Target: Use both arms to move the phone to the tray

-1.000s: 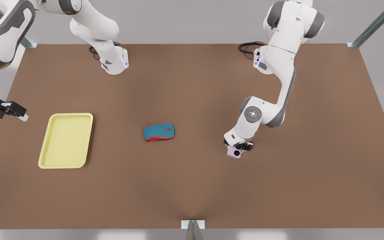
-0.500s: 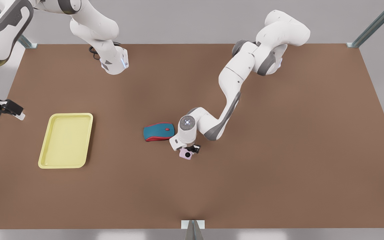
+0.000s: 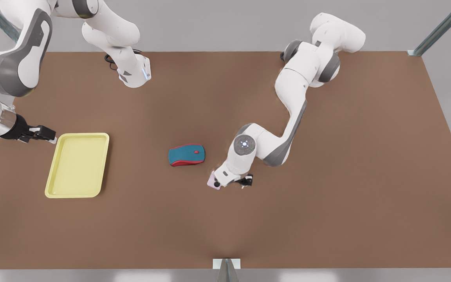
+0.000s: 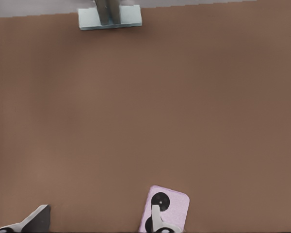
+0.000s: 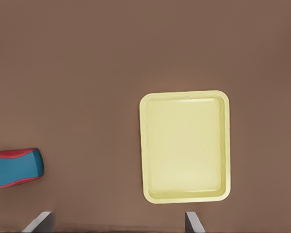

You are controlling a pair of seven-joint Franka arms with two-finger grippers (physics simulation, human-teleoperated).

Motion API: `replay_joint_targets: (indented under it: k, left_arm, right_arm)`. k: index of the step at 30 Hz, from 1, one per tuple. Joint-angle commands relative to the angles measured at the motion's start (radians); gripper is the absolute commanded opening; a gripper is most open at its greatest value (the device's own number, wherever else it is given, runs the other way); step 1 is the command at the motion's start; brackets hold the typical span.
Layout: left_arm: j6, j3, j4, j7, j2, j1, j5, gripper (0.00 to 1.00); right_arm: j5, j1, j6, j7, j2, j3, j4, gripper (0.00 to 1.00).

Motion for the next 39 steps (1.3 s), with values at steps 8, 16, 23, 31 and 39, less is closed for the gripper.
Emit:
replay_joint_targets:
  k: [8,16,23,31,39]
  left_arm:
    - [-0.501,-0.099,-0.602,0.454,-0.857,0.445,0.105,1.00]
    - [-0.511,-0.075,-0.564,0.466,-0.788,0.445,0.106,1.00]
    - [-0.570,-0.073,-0.565,0.469,-0.765,0.445,0.106,1.00]
    - [-0.603,-0.075,-0.565,0.451,-0.767,0.443,0.105,1.00]
    - [-0.606,-0.076,-0.567,0.454,-0.764,0.442,0.108,1.00]
  right_arm:
    - [0.011,0.286,0.184,0.715,0.303,0.076,0.136,1.00]
    - [0.025,0.487,0.508,1.415,0.651,0.138,0.339,1.00]
    - [0.006,0.554,0.616,1.625,0.752,0.114,0.346,1.00]
    - [-0.058,0.606,0.767,1.688,0.826,0.102,0.323,1.00]
    - [-0.063,0.620,0.740,1.667,0.873,0.117,0.345,1.00]
